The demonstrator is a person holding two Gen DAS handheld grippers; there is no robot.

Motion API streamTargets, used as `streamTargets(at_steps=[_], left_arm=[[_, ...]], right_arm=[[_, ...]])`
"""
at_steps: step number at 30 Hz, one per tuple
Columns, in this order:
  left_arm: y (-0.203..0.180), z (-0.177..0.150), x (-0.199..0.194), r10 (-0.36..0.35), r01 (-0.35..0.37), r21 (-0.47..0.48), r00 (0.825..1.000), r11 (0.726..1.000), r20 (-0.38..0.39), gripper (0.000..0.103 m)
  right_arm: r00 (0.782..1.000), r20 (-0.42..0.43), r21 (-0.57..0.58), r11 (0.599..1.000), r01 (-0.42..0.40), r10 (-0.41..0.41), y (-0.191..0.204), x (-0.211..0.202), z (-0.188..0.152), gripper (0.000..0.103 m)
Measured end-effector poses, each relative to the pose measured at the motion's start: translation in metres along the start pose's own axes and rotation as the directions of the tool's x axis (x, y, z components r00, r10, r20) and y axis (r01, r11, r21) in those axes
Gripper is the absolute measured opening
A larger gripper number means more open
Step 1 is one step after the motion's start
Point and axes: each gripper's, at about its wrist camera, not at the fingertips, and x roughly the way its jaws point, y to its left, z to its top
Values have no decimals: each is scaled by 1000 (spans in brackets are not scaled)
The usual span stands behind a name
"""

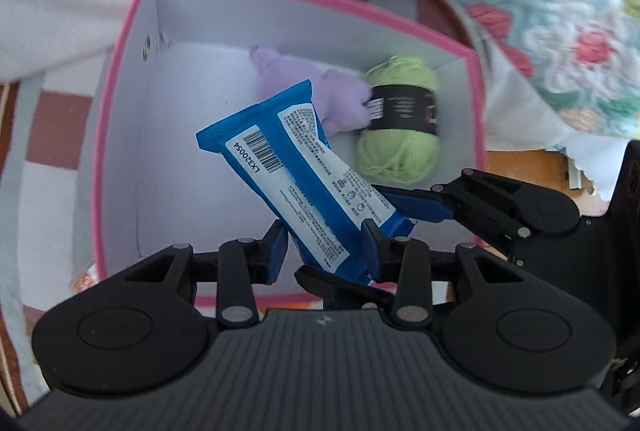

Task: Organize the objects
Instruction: 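Lower the wipes packet into the pink box and open the left gripper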

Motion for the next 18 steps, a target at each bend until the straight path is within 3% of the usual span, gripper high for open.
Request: streamTargets(at_steps=[4, 10, 16, 18], left_arm=[[8, 0, 17, -1, 0, -26, 1000, 1000, -31, 38], [12, 6, 39, -20, 16, -50, 997, 999, -72, 37], [17, 5, 45, -24, 22, -30, 997, 999, -76, 41], [19, 6, 39, -17, 16, -19, 998, 1000, -58, 48]], right_arm=[[998, -43, -3, 999, -38, 38, -11, 16, 0, 71], [991, -137, -64, 998, -21, 12, -20, 38, 4, 70], [980, -172, -200, 977, 67, -103, -11, 44, 3, 68], [978, -155, -230, 968, 100, -138, -11, 38, 1, 68]])
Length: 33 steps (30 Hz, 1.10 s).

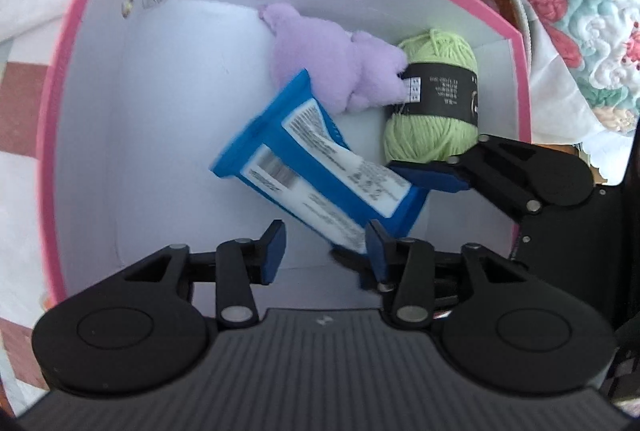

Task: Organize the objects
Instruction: 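Lower the wipes packet into the pink box and open the left gripper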

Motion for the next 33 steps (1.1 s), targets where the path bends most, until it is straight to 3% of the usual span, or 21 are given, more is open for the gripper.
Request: streamTargets(at_steps=[2, 7, 10, 14, 17, 21, 23, 26, 31, 33], left_arm=[[1, 2, -4, 13, -13, 12, 999, 1000, 30, 54], [3, 7, -11, 107, -116, 55, 983, 992, 146, 54], [6, 13, -5, 113, -127, 60, 975, 990, 192, 54], [3, 19, 9, 141, -162, 79, 966, 984, 219, 52], [-4, 18, 18, 128, -152, 101, 969, 983, 211, 52], [-14, 15, 29, 159, -188, 118, 962, 975, 221, 51], [-18, 13, 31, 164, -195, 128, 961, 972, 221, 45], [-19, 11, 35, 141, -168, 135, 972, 976, 189, 28], [-23, 2, 40, 131, -153, 152, 981, 976, 146, 21], [-18, -3, 43, 90, -100, 117, 992, 988, 89, 21]], right_arm=[[998, 9, -18, 998, 64, -64, 3, -4, -4, 69], [986, 43, 12, 987, 158, -158, 9, -13, -13, 72], [983, 71, 76, 983, 165, -171, 8, -20, -21, 73], [985, 112, 196, 974, 110, -133, -5, -33, -33, 73], [983, 122, 244, 964, 104, -137, -15, -38, -39, 71], [991, 103, 339, 940, 40, -79, -31, -47, -46, 54], [994, 88, 379, 925, 23, -61, -30, -46, -47, 51], [996, 58, 412, 910, 38, -67, -28, -44, -41, 49], [993, 72, 395, 917, 59, -95, -18, -40, -40, 49], [989, 89, 391, 918, 71, -114, -16, -42, -43, 49]])
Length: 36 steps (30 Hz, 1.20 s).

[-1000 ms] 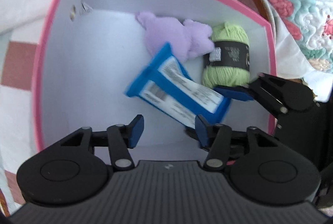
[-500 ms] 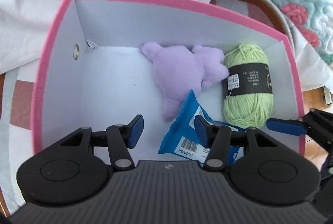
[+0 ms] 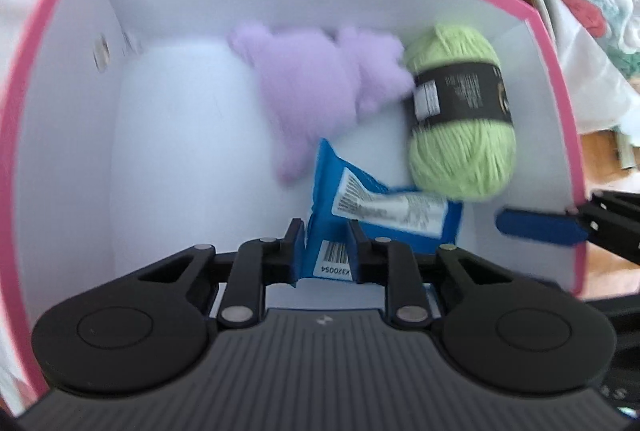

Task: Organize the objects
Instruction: 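Lower the wipes packet into the pink box and open the left gripper, then withdraw the left gripper from the pink box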

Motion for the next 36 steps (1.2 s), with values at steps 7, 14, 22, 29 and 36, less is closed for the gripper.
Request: streamTargets(at_steps=[7, 14, 22, 29, 36], left_arm=[[1, -11, 8, -91, 87, -98, 995, 991, -43, 21], [-24, -19, 7, -27, 27, -14, 1000, 1000, -11, 24], [-37, -29, -56, 13, -16, 52, 999, 999, 46, 45], [-40, -49, -135, 17, -25, 87, 996, 996, 90, 51], [-51, -90, -207, 34, -54, 139, 989, 989, 141, 57]], right_arm=[[997, 76, -31, 999, 31, -29, -1, -18, -12, 49], [990, 136, -40, 998, 39, -33, -3, -35, -25, 49], [981, 193, -58, 998, 34, -22, 7, -72, -39, 53], [971, 237, -69, 997, 42, -25, 23, -126, -43, 62], [958, 288, -160, 986, 56, -7, 60, -173, -60, 74]])
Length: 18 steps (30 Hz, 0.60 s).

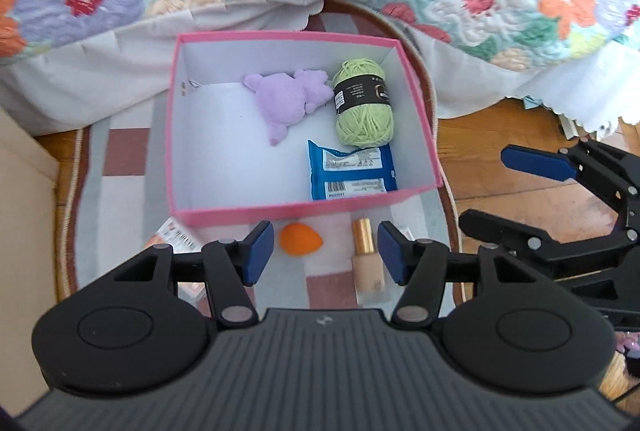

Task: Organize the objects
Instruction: 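Withdraw the left gripper from the pink box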

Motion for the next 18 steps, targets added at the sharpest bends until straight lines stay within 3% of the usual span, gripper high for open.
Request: streamTargets(at_steps=[6, 10, 18], left_arm=[[6, -28, -56, -21, 21, -3, 998, 1000, 51, 66], [16, -51, -81, -7, 7, -5, 996, 1000, 93, 73], [54, -81, -90, -7, 16, -74, 993, 997, 117, 84]], right_arm=[[999, 27, -69, 997, -37, 39, 39, -33, -5, 85], [998, 32, -118, 991, -56, 60, 65, -39, -16, 86], [989, 15, -206, 969, -138, 144, 108, -28, -35, 91]])
